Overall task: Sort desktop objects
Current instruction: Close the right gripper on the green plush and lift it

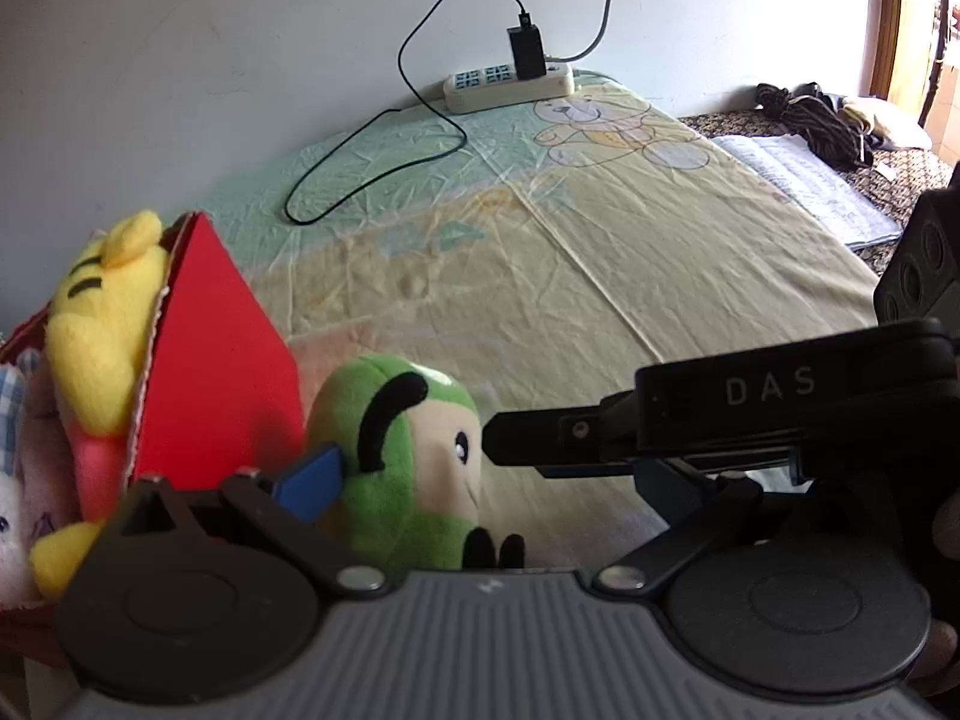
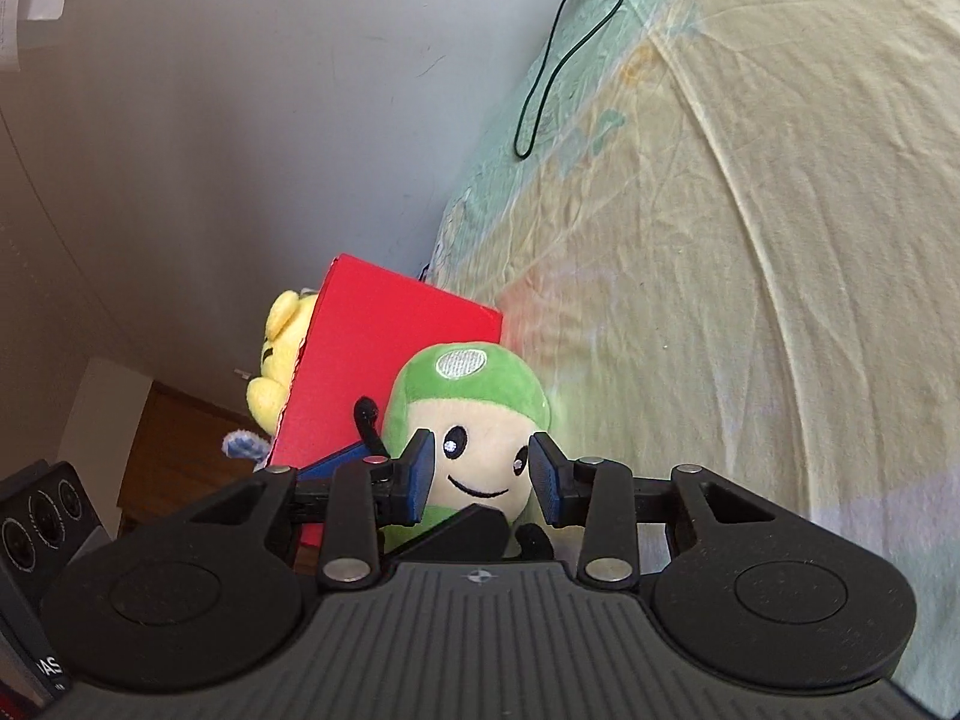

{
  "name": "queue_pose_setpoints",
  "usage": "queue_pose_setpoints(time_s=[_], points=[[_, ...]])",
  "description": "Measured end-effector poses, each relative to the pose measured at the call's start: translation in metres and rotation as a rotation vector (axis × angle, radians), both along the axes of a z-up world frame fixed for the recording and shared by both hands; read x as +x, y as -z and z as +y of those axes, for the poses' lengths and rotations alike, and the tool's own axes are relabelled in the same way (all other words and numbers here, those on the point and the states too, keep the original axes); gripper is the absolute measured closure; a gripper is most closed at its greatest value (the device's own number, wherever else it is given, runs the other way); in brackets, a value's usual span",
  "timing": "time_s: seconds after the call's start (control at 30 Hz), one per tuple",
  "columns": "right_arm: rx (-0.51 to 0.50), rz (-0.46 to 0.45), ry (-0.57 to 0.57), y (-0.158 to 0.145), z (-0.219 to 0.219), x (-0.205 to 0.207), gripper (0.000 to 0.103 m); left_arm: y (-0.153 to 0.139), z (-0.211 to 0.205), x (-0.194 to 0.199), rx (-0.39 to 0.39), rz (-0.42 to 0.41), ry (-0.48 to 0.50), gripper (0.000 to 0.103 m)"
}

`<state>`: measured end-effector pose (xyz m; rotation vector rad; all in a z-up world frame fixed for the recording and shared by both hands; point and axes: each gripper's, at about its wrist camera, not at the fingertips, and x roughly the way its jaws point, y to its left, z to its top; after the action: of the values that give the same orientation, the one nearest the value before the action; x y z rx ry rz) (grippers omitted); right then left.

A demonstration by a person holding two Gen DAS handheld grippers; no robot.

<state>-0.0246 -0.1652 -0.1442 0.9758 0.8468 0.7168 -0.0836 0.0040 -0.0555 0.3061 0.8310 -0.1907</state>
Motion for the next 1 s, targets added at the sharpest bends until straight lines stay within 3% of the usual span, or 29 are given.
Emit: queue_pose_setpoints(time_s=[0.2,0.37,0.43,0.57,0.9,1.0], points=[[0.007,-0.011,-0.120,0.005,0.008,0.018,0.064,0.005,-0.007,-0.007,0.060,-0.046,-0.073,0.001],[0.047,-0.019,-0.185,0.007,0.012,0.029,0.063,0.005,-0.006,-0.011,0.041,-0.047,-0.092,0.001],[0.034,-0.020,-0.188,0.009,0.015,0.035,0.053,0.009,-0.007,-0.009,0.053,-0.040,-0.088,0.001],[0.050,-0.025,-0.195,0.011,0.019,0.043,0.052,0.012,-0.010,-0.004,0.083,-0.049,-0.089,0.001],[0.041,-0.068,-0.195,-0.004,0.007,0.028,0.059,0.001,-0.016,-0.014,0.001,-0.034,-0.035,0.002],[0.028,-0.054,-0.147,-0.010,-0.013,0.017,0.059,-0.006,-0.022,-0.019,-0.080,-0.013,0.003,0.002]])
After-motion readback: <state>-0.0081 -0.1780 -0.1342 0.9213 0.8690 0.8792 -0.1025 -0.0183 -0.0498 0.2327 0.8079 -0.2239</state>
